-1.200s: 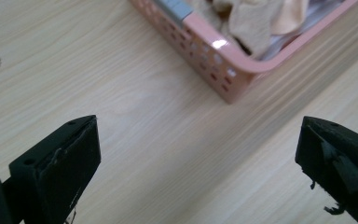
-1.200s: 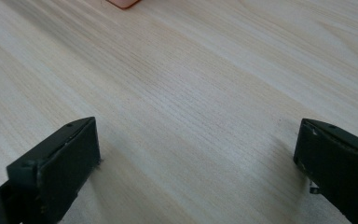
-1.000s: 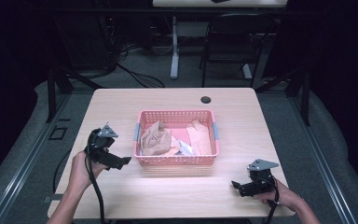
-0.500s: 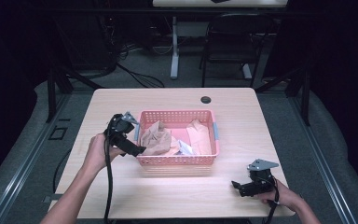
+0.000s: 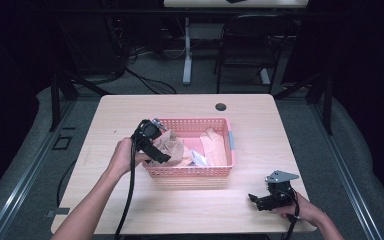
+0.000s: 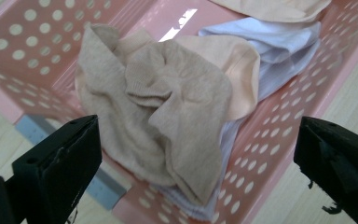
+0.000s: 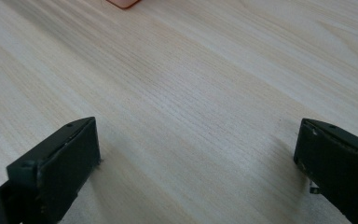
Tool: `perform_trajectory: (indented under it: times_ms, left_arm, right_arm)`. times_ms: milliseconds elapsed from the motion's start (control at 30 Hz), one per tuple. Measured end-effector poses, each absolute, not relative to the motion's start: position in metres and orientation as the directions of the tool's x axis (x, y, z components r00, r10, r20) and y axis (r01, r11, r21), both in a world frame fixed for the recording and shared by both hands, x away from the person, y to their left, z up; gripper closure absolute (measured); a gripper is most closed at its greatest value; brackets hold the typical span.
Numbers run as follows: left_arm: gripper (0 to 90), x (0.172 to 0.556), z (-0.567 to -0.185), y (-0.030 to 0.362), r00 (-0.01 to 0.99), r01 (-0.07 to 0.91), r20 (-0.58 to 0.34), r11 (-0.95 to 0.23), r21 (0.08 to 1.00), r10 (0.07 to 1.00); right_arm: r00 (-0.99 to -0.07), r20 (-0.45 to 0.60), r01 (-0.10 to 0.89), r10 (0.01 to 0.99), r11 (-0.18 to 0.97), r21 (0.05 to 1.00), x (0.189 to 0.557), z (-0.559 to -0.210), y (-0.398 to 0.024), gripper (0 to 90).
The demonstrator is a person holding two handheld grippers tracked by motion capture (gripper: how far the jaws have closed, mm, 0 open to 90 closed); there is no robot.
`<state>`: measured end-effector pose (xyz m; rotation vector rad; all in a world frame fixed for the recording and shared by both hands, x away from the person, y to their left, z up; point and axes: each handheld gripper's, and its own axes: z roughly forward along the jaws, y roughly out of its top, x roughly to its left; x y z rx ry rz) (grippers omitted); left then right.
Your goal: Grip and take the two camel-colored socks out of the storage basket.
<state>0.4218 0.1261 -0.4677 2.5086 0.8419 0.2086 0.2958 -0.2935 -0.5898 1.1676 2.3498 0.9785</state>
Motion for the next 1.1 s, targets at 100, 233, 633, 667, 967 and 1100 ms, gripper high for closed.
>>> perform_trajectory:
  times_ms: [100,233,633,667,967,1100]
  left_arm:
    - [4.6,0.425,-0.473,0.121,0.795,0.536,-0.010,-0.693,0.482,0.607]
    - [10.3,0.429,-0.481,0.116,0.795,0.541,-0.009,-0.702,0.464,0.607]
    - [26.4,0.427,-0.502,0.104,0.812,0.533,0.013,-0.749,0.393,0.584]
    - [26.8,0.427,-0.504,0.103,0.813,0.529,0.021,-0.755,0.388,0.581]
    - [41.0,0.429,-0.510,0.104,0.799,0.549,0.044,-0.758,0.353,0.599]
    - [49.8,0.428,-0.512,0.105,0.798,0.552,0.046,-0.759,0.346,0.601]
  right_arm:
    - [-0.605,0.002,0.563,0.796,0.426,0.709,0.296,-0.590,-0.294,0.0]
    - [-0.605,0.002,0.562,0.796,0.425,0.709,0.296,-0.590,-0.294,0.0]
    - [-0.605,0.002,0.562,0.796,0.425,0.709,0.296,-0.590,-0.294,0.0]
    - [-0.605,0.002,0.562,0.796,0.425,0.709,0.296,-0.590,-0.294,0.0]
    - [-0.605,0.002,0.562,0.796,0.425,0.709,0.296,-0.590,-0.294,0.0]
    - [-0.605,0.002,0.562,0.796,0.426,0.709,0.296,-0.590,-0.294,0.0]
